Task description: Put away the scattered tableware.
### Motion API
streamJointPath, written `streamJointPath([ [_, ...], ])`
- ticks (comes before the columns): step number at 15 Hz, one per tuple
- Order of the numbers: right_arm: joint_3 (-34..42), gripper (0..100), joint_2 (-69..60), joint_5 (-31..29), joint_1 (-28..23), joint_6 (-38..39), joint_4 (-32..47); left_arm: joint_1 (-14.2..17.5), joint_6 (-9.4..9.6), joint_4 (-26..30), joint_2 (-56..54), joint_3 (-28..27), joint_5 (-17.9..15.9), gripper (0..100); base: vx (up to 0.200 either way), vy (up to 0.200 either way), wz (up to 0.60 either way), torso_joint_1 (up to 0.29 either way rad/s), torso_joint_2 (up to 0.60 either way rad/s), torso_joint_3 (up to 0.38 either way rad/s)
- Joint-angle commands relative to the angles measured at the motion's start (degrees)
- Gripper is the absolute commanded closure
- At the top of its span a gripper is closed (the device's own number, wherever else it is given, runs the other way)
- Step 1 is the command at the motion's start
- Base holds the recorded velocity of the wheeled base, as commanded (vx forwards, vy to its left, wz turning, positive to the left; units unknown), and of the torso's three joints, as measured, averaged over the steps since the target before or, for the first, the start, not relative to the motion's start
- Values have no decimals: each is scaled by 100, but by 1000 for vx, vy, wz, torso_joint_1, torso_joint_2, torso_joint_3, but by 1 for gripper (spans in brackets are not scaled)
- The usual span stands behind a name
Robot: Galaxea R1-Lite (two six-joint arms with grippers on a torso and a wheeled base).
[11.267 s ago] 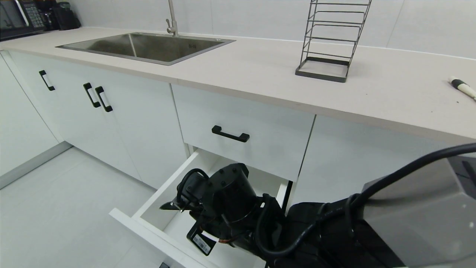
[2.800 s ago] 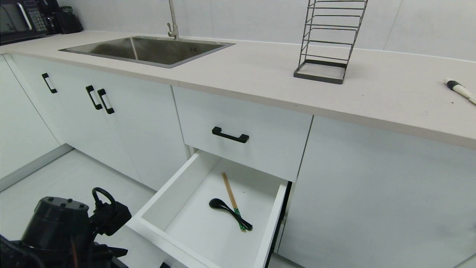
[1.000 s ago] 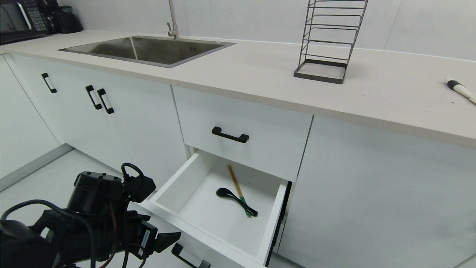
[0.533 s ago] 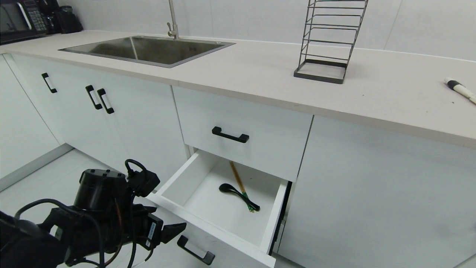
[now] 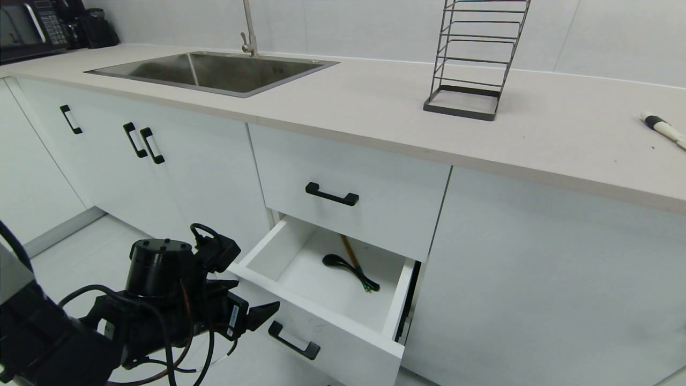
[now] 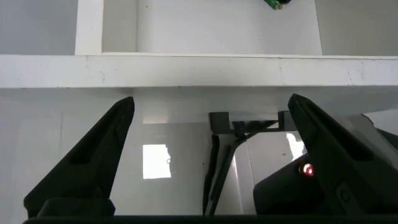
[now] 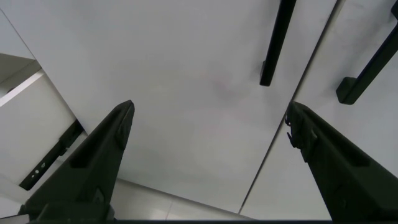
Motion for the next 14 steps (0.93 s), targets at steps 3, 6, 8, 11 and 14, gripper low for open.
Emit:
streamJointPath([
  [3, 1, 0, 9, 2, -1, 1, -1, -4, 54, -68, 242, -92, 1, 0, 0, 0, 0, 0, 0, 0],
  [6, 1, 0, 9, 2, -1, 1, -1, 5, 71, -551, 514, -188, -8, 0, 0, 0, 0, 0, 0, 0],
  [8, 1, 0, 9, 2, -1, 1, -1, -13, 71, -903, 716, -188, -16, 0, 0, 0, 0, 0, 0, 0],
  [11, 1, 0, 9, 2, -1, 1, -1, -39, 71, -1140, 901, -250, -16, 0, 0, 0, 0, 0, 0, 0],
  [14, 1, 0, 9, 2, -1, 1, -1, -39, 71, -1193, 980, -355, -16, 0, 0, 0, 0, 0, 0, 0],
])
